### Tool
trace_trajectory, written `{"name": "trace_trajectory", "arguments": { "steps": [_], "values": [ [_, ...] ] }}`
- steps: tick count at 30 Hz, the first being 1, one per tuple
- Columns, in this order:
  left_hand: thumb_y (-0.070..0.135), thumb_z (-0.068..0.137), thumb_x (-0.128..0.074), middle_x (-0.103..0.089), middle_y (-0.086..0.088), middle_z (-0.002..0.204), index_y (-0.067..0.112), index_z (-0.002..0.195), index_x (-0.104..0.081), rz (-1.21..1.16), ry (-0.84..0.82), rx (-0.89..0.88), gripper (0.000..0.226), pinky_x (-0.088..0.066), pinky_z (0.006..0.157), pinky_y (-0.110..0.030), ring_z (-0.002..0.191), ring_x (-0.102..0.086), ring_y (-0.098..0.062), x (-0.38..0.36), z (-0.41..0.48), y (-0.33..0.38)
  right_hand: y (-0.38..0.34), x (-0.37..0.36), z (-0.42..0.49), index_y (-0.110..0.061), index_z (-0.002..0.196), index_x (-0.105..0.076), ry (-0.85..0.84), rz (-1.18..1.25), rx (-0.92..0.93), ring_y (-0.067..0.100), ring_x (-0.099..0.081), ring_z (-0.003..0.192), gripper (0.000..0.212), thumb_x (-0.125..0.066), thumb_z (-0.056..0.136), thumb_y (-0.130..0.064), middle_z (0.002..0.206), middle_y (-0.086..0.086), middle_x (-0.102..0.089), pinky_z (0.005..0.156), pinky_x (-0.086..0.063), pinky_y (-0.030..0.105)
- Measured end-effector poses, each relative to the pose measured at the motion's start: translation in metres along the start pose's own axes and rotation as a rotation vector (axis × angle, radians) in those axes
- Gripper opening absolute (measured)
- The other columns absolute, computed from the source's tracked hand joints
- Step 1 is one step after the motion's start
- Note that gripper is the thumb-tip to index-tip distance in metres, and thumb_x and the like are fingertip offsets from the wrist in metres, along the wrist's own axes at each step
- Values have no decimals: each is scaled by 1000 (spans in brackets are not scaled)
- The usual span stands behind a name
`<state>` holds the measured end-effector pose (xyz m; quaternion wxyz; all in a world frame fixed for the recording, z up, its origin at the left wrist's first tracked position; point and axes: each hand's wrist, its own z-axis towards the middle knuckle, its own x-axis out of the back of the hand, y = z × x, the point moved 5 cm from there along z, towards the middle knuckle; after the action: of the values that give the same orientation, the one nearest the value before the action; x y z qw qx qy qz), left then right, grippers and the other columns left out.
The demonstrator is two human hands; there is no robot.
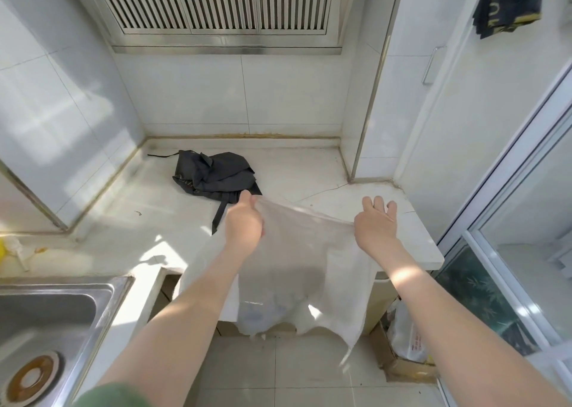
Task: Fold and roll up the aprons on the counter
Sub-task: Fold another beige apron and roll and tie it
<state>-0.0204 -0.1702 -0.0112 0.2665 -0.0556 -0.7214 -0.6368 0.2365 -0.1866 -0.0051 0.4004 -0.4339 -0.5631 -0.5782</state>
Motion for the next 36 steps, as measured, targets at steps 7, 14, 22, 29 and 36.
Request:
{"name": "trace_trajectory", "arguments": {
  "steps": [7, 14, 22, 29, 36],
  "values": [
    [4, 98, -38, -47, -13, 93, 4, 97, -52, 319, 206, -378, 14, -38, 77, -32, 89, -47, -32, 6, -9, 4, 16, 5, 15, -20, 88, -50, -142, 159, -65, 21, -52, 98, 16, -42, 85, -6, 86, -3, -53, 95, -29, 35],
    [5, 95, -29, -48, -14, 90, 8, 92, -45, 35, 114, 23, 17, -40, 56, -25, 66, -51, -27, -1, 8, 3, 21, -6, 35, -5, 74, -49, -413, 1021, -298, 27, -57, 53, 13, -44, 85, 0, 70, 20, -65, 55, -46, 25],
    [-2, 85, -29, -43, -3, 76, 16, 72, -31, -140, 297, 30, 22, -31, 60, -28, 78, -46, -22, -6, 37, 13, -2, -7, 80, -10, 125, -50, -388, 1818, -474, 25, -56, 47, 40, -34, 92, 7, 85, 16, -58, 40, -51, 30],
    [27, 87, -54, -62, -6, 70, 12, 96, -50, 880, 535, -1041, 18, -39, 67, -39, 76, -39, -27, 5, 102, 33, 37, 17, 155, -1, 105, -59, 541, 1164, -160, 28, -54, 85, 31, -47, 80, 12, 89, 11, -60, 69, -33, 27],
    [30, 91, -56, -37, -5, 147, 21, 152, -4, 1720, -323, -722, 80, -35, 100, -45, 134, -35, -28, -19, 216, -17, -15, -18, 263, -18, 113, -51, -43, 123, 19, 20, -51, 113, 25, -45, 91, -9, 108, 0, -63, 95, -31, 34]
  ]
}}
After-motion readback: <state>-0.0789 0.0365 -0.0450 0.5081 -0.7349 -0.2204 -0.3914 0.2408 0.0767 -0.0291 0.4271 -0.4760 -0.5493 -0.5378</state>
